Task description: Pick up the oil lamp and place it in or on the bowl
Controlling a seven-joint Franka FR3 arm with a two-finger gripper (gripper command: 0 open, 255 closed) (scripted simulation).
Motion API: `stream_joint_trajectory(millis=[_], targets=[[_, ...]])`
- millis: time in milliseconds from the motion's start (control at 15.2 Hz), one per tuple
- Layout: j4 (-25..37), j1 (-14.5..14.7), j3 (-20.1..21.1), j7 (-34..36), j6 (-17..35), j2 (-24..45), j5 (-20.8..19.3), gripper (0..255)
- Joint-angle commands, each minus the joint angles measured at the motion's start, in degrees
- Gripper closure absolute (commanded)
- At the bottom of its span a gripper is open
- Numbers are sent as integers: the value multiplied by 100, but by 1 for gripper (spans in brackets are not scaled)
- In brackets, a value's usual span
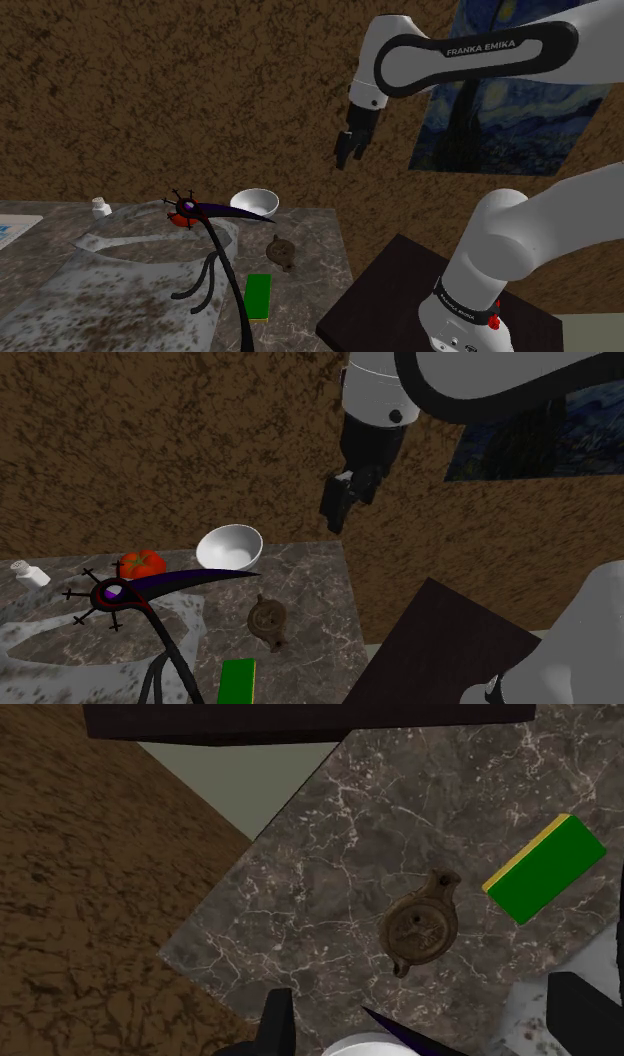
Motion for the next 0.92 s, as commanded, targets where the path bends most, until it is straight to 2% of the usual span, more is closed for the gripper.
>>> stream_joint_trajectory(millis=[0,462,858], targets=[[-172,47,102,89,377,236,52,0],[-605,203,465,406,1728,1297,199,0],[-667,283,783,737,2899,2532,198,0]])
